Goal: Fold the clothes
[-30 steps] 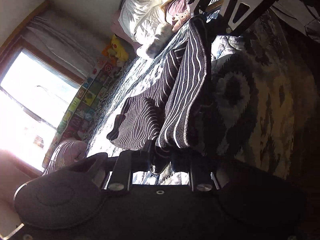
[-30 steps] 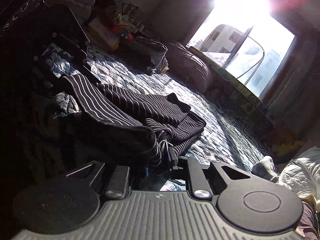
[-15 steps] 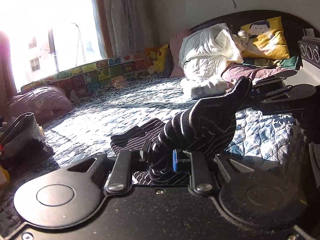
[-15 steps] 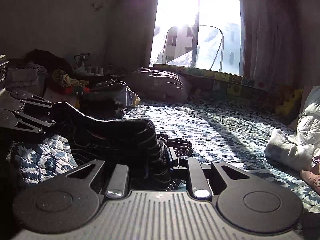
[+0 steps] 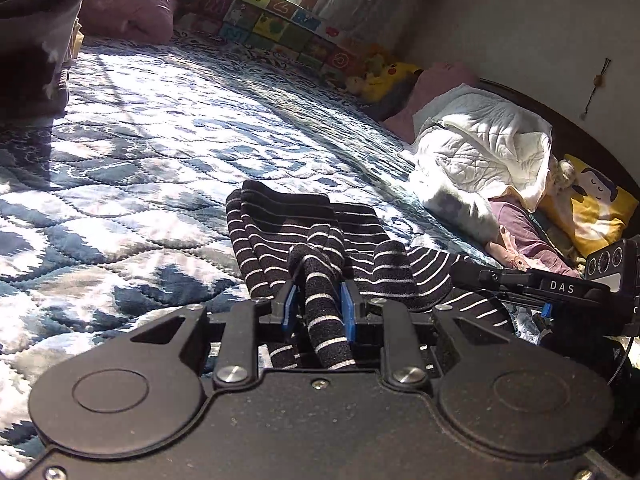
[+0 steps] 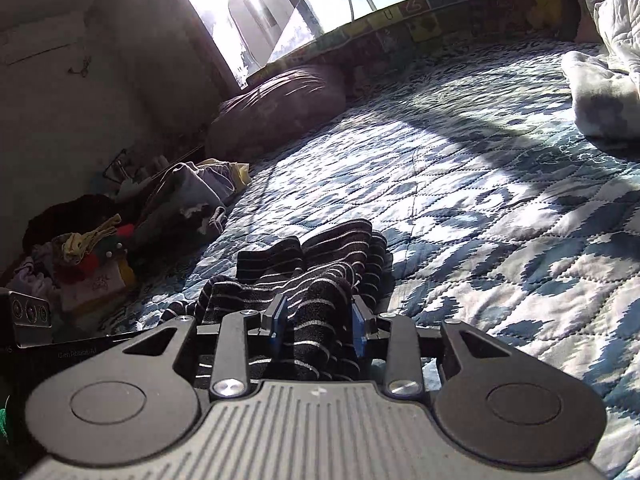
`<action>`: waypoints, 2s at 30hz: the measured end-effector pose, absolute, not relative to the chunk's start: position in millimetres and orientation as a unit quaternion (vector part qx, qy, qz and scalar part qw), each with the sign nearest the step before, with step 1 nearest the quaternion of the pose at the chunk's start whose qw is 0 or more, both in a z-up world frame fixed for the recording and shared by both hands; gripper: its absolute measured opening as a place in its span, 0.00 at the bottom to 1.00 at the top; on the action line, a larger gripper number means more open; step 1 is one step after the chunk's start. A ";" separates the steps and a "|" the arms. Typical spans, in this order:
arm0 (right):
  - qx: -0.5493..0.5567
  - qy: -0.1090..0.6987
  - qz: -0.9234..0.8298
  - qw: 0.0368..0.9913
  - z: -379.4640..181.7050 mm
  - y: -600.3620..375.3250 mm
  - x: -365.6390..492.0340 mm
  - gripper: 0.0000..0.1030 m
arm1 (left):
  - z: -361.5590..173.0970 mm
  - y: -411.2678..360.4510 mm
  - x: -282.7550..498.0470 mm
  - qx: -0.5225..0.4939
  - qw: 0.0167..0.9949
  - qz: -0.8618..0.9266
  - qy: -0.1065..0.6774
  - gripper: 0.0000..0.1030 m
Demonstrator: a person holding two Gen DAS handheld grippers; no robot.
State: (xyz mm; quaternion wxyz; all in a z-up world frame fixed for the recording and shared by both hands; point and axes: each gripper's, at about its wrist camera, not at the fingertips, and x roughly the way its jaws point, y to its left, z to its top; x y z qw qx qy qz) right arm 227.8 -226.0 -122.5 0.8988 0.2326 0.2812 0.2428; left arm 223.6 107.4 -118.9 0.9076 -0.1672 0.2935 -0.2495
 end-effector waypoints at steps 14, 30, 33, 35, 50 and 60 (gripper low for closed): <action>0.239 0.283 0.276 0.887 -122.5 -235.6 201.2 0.47 | -121.4 122.2 207.6 -0.242 0.880 -0.259 0.317 0.32; 0.337 0.180 0.330 0.863 -109.2 -244.7 268.4 0.08 | -104.6 140.5 244.6 -0.346 0.876 -0.278 0.190 0.13; 0.352 0.168 0.336 0.857 -110.4 -245.9 283.3 0.08 | -106.2 144.0 259.0 -0.360 0.874 -0.275 0.175 0.13; 0.355 0.168 0.335 0.856 -113.0 -244.7 290.5 0.08 | -108.5 145.7 268.0 -0.365 0.873 -0.274 0.173 0.13; 0.310 0.238 0.231 0.891 -136.3 -244.9 302.4 0.25 | -129.9 141.4 293.8 -0.302 0.898 -0.184 0.263 0.39; 0.118 0.177 0.346 0.914 -96.4 -214.8 239.3 0.25 | -92.5 102.9 237.3 -0.138 0.919 -0.317 0.192 0.40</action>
